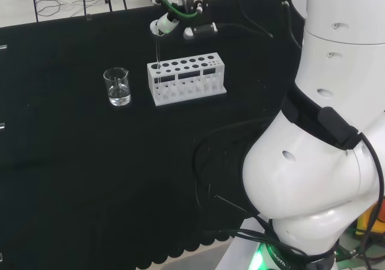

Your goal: Take the glass rod from the white test tube rack.

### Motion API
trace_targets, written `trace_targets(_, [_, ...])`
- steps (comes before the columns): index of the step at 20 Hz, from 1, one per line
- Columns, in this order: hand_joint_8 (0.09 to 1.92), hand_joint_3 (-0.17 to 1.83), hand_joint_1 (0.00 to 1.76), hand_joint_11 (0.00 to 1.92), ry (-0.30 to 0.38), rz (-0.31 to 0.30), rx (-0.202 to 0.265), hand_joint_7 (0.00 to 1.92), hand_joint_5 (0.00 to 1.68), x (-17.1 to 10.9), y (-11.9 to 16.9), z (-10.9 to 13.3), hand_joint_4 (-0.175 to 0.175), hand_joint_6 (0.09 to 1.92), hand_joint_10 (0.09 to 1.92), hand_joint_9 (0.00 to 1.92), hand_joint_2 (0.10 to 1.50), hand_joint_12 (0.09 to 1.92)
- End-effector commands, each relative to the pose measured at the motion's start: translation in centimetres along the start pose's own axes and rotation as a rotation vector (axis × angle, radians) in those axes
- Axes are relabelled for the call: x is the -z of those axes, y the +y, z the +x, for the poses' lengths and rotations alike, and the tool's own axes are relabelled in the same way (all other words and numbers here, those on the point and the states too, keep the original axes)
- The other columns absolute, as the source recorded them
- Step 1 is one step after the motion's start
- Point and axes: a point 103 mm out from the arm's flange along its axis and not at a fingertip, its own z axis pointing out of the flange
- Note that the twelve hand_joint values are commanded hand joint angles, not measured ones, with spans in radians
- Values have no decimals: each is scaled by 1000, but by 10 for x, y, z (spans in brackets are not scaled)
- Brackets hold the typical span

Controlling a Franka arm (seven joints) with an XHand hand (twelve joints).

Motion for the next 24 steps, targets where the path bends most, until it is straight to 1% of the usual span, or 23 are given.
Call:
trace_targets(1, [1001, 563, 630, 0, -7, -6, 0, 348, 272, -6, 0, 1, -175, 87, 946, 446, 900, 1426])
trace_targets(3, [1001, 568, 649, 11, -28, 11, 2, 399, 311, -5, 7, 11, -175, 87, 939, 495, 907, 1463])
trace_targets(5, [991, 570, 664, 49, 8, 18, 3, 454, 361, -6, 7, 11, -175, 125, 922, 549, 914, 1463])
trace_targets(6, [983, 569, 667, 77, 19, 18, 5, 476, 373, -7, 6, 9, -175, 189, 908, 579, 922, 1458])
trace_targets(7, [977, 566, 671, 115, 17, 14, 7, 494, 362, -7, 3, 7, -175, 299, 898, 609, 930, 1451])
trace_targets(8, [973, 565, 677, 155, -4, -4, 7, 509, 337, -8, 0, 6, -175, 429, 893, 632, 936, 1444])
trace_targets(9, [968, 567, 693, 220, -20, -14, 10, 536, 313, -8, -1, 6, -175, 561, 889, 663, 938, 1435])
trace_targets(10, [962, 573, 717, 293, -20, -20, 13, 572, 298, -8, -1, 7, -175, 679, 884, 700, 937, 1420])
trace_targets(11, [958, 582, 738, 363, -22, -26, 14, 606, 289, -9, -1, 7, -175, 766, 879, 734, 933, 1401])
trace_targets(13, [952, 603, 772, 483, -24, -24, 20, 658, 284, -10, 0, 8, -175, 867, 872, 788, 925, 1365])
trace_targets(16, [951, 631, 804, 591, -37, -11, 26, 703, 292, -16, 4, 16, -175, 932, 869, 847, 912, 1334])
trace_targets(18, [952, 640, 813, 617, -38, -2, 30, 718, 298, -18, 3, 15, -175, 949, 874, 879, 908, 1326])
trace_targets(21, [953, 650, 823, 643, -34, -4, 42, 736, 307, -16, 4, 20, -175, 967, 881, 926, 903, 1321])
trace_targets(24, [941, 667, 843, 724, -30, -18, 55, 777, 331, -15, 4, 23, -175, 996, 883, 1003, 892, 1287])
